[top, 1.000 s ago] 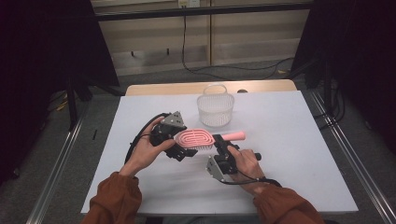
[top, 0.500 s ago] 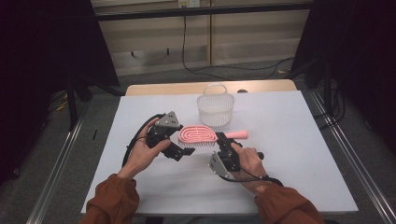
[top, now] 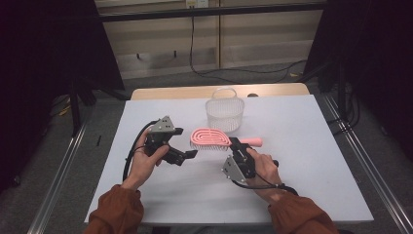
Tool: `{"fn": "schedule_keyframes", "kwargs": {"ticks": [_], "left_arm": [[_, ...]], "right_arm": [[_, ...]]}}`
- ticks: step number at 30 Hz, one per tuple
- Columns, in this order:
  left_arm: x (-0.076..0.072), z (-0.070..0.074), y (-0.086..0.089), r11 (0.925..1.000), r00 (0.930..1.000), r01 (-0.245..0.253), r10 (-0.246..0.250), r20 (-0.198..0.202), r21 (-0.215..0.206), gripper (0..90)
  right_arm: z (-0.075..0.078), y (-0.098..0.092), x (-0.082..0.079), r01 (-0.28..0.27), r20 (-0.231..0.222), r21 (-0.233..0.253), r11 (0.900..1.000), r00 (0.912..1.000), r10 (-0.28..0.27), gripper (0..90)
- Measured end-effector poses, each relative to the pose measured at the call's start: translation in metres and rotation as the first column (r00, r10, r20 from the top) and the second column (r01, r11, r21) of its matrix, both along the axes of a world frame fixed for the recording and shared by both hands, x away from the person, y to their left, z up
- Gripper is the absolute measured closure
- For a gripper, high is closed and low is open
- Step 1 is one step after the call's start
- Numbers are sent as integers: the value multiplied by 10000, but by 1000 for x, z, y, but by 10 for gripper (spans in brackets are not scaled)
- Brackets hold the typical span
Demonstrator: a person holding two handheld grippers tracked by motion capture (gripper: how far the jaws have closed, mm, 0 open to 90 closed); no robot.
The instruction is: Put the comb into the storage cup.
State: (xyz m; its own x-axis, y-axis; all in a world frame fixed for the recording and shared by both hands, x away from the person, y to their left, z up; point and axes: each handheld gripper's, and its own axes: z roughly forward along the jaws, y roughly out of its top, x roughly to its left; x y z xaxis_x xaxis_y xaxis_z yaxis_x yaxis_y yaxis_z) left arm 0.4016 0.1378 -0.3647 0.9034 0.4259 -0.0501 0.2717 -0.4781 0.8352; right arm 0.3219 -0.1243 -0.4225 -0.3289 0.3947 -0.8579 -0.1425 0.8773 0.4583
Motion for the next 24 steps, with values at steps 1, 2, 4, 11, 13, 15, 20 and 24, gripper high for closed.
{"fn": "schedule_keyframes", "kwargs": {"ticks": [1,2,4,11,13,15,20,24], "left_arm": [[0,-1,0,10000,10000,-22,22,14,4,31],[0,-1,1,10000,10000,-75,75,64,7,32],[-1,-4,3,9999,9999,-167,167,17,-9,31],[-3,-8,12,9987,9988,-486,488,99,-178,29],[-4,-10,14,9982,9985,-552,553,41,-246,29],[-4,-12,17,9976,9978,-638,642,152,-257,29],[-5,-12,21,9977,9970,-663,669,389,-154,28],[-10,-15,24,9954,9937,-907,925,632,-316,28]], "right_arm": [[1,-1,0,-9,-12,95,10000,10000,9,816],[2,-2,0,43,-92,196,9998,9999,-41,815],[3,-4,1,39,-154,402,9992,9999,-33,816],[6,-8,0,61,-455,971,9953,9990,-17,815],[6,-9,1,101,-549,1200,9927,9985,-35,815],[7,-10,1,137,-641,1385,9903,9979,-48,816],[9,-12,1,212,-670,1599,9869,9977,-106,815],[8,-13,2,241,-860,1850,9824,9963,-82,815]]}}
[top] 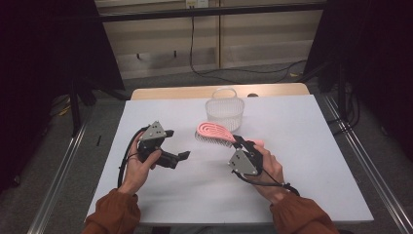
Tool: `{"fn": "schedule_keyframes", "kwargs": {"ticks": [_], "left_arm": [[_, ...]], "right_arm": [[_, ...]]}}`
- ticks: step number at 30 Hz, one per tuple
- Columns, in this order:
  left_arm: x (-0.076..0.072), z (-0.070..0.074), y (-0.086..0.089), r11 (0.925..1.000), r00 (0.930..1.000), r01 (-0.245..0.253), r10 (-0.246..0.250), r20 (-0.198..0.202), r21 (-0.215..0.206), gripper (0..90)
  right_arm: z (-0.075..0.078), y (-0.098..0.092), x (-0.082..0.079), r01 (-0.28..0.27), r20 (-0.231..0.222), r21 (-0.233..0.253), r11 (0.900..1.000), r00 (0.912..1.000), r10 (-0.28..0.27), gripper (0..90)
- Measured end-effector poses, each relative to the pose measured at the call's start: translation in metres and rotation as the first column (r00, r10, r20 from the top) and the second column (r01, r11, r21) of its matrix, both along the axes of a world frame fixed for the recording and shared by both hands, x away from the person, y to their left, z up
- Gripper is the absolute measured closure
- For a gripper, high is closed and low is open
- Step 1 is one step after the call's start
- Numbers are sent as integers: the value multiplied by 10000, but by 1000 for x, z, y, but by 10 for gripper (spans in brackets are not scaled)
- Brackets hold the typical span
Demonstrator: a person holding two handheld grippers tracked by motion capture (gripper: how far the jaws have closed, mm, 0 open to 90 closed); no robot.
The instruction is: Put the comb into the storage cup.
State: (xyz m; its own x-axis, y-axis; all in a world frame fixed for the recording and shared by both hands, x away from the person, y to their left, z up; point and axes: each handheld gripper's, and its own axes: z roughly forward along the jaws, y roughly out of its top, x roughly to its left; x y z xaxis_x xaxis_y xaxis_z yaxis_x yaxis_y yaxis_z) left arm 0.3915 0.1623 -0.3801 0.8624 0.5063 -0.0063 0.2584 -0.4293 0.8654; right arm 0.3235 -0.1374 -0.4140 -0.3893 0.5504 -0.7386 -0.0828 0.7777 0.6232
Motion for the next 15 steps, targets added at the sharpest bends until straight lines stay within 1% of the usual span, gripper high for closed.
{"fn": "schedule_keyframes", "kwargs": {"ticks": [1,2,3,4,6,7,8,9,10,11,13,14,15], "left_arm": [[-1,-1,1,9999,10000,-56,55,56,117,28],[-1,-3,2,9999,9999,-67,67,87,90,28],[-1,-5,2,9999,9999,-105,105,-4,-46,28],[-1,-5,3,9999,10000,-88,88,3,82,28],[-1,-7,4,9998,9997,-211,211,117,-55,28],[-1,-8,5,9997,9997,-230,231,77,-123,28],[-1,-9,6,9996,9994,-278,278,189,-20,28],[-1,-9,6,9995,9993,-308,307,219,41,28],[-1,-10,7,9990,9986,-448,447,269,15,29],[-1,-11,8,9983,9978,-580,582,317,-69,28],[-1,-13,10,9981,9978,-601,605,260,-165,28],[-1,-14,10,9980,9978,-602,607,272,-201,28],[-1,-14,11,9980,9974,-618,623,354,-155,28]], "right_arm": [[0,0,0,-8,-19,-3,10000,10000,8,815],[-1,0,0,8,-28,-5,10000,10000,-8,815],[-1,0,0,-4,-56,-3,10000,10000,4,816],[-1,0,1,-20,-90,45,10000,10000,20,815],[-1,0,1,-24,-161,194,9998,9999,28,815],[0,-1,2,-42,-227,328,9995,9997,49,815],[0,-1,2,-39,-272,477,9989,9996,52,815],[0,-2,2,-54,-326,562,9984,9994,72,815],[0,-3,2,-24,-375,629,9980,9993,47,815],[0,-3,2,10,-329,652,9979,9995,11,816],[0,-4,1,3,-345,638,9980,9994,19,815],[0,-5,1,29,-444,811,9967,9990,7,815],[1,-6,1,17,-473,849,9964,9989,24,815]]}}
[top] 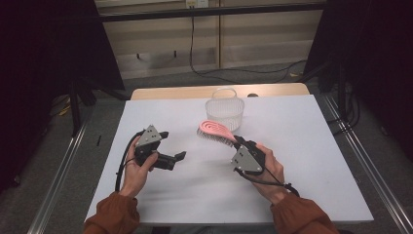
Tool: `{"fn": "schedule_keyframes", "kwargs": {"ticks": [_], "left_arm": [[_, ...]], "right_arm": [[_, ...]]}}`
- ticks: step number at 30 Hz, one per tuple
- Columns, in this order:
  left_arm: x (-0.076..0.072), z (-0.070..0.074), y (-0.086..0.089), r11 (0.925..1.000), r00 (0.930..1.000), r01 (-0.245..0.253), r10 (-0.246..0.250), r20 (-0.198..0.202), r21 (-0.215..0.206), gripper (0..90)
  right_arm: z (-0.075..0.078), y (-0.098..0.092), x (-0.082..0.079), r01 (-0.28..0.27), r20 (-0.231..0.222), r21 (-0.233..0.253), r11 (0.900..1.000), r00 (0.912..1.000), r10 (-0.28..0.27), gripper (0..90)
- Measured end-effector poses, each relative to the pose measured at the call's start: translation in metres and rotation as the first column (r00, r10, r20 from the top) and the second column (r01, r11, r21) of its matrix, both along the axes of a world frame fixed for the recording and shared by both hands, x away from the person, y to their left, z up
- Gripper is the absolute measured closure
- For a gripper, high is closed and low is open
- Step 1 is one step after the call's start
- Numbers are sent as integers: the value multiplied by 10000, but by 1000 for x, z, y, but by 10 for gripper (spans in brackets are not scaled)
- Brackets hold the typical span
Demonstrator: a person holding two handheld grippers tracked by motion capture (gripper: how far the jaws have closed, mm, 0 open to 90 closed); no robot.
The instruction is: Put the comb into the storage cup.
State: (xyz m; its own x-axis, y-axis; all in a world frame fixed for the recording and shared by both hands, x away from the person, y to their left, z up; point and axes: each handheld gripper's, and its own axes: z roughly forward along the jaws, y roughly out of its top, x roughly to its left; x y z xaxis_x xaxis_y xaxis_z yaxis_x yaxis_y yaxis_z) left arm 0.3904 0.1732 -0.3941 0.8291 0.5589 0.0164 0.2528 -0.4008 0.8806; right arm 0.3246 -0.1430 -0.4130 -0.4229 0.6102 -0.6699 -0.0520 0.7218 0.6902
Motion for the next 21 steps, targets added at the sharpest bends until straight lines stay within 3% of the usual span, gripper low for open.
{"fn": "schedule_keyframes", "kwargs": {"ticks": [10,21], "left_arm": [[0,-4,-3,9997,9998,200,-199,-97,105,28],[0,-3,-1,9999,9997,145,-146,-174,-70,28]], "right_arm": [[1,-6,3,13,-518,1048,9945,9986,41,816],[4,-10,4,-65,-955,2019,9794,9951,262,816]]}}
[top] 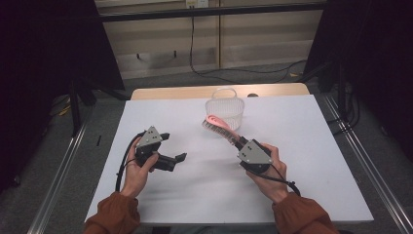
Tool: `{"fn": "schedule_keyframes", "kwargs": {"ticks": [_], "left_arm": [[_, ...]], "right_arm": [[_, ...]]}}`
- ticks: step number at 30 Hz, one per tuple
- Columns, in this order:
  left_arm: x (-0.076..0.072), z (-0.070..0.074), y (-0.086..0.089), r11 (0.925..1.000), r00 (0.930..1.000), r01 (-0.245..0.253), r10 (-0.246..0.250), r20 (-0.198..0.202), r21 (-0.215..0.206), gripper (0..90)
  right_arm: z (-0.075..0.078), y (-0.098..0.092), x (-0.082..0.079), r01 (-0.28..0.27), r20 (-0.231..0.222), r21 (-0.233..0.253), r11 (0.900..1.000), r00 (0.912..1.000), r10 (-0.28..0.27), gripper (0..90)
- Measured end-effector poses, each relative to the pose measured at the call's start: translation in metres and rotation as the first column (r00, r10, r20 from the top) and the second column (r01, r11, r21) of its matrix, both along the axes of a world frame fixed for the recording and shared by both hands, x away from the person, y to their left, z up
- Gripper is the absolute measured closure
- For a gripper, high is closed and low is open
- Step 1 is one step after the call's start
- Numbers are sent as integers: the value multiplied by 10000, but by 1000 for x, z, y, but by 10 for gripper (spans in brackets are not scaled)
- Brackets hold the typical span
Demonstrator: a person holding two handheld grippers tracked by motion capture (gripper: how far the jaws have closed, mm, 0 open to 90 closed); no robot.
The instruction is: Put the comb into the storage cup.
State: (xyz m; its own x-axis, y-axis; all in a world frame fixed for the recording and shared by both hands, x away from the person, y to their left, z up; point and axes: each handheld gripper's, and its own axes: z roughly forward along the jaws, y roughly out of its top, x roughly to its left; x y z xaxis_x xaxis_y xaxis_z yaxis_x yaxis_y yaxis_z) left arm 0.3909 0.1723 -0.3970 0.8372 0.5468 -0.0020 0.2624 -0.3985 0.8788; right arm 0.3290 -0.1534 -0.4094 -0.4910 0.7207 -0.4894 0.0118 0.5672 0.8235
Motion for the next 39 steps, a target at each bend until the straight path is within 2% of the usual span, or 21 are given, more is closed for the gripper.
{"fn": "schedule_keyframes", "kwargs": {"ticks": [5,10,12,13,18,20,27,29,30,35,36,38,39], "left_arm": [[-1,2,1,9999,9999,-57,58,110,-127,36],[-1,4,1,9995,9998,-174,177,88,-252,36],[-1,5,1,9985,9984,-549,550,148,-74,36],[-1,4,1,9982,9982,-596,597,75,-117,36],[0,4,1,9987,9989,-458,460,64,-228,37],[-1,4,1,9989,9989,-466,467,97,-106,37],[-2,4,-1,9993,9992,-379,380,152,-29,37],[-1,5,0,9994,9995,-296,298,71,-194,48],[-1,5,0,9995,9997,-220,222,59,-204,57],[-1,5,-2,9997,9999,5,-3,118,-231,59],[-1,6,-3,9995,9999,60,-55,145,-321,62],[-1,6,-4,9968,9998,183,-182,29,-776,63],[-1,7,-5,9945,9995,324,-319,70,-993,62]], "right_arm": [[1,-2,1,-164,-315,642,9978,9993,185,815],[2,-4,1,-329,-279,875,9956,9990,355,815],[2,-4,1,-432,-372,1208,9917,9982,481,815],[2,-5,1,-471,-409,1327,9900,9978,529,815],[4,-8,2,-400,-421,1805,9828,9979,483,815],[4,-10,2,-416,-481,2095,9769,9974,528,816],[5,-15,5,-493,-986,3311,9423,9914,865,815],[5,-16,5,-495,-1090,3599,9317,9895,947,815],[5,-17,6,-517,-1189,3812,9231,9874,1044,815],[4,-19,8,-531,-1410,4416,8956,9818,1277,816],[4,-20,8,-564,-1480,4613,8855,9791,1394,815],[4,-21,9,-607,-1526,4773,8766,9767,1508,816],[4,-21,9,-656,-1576,4924,8679,9739,1631,815]]}}
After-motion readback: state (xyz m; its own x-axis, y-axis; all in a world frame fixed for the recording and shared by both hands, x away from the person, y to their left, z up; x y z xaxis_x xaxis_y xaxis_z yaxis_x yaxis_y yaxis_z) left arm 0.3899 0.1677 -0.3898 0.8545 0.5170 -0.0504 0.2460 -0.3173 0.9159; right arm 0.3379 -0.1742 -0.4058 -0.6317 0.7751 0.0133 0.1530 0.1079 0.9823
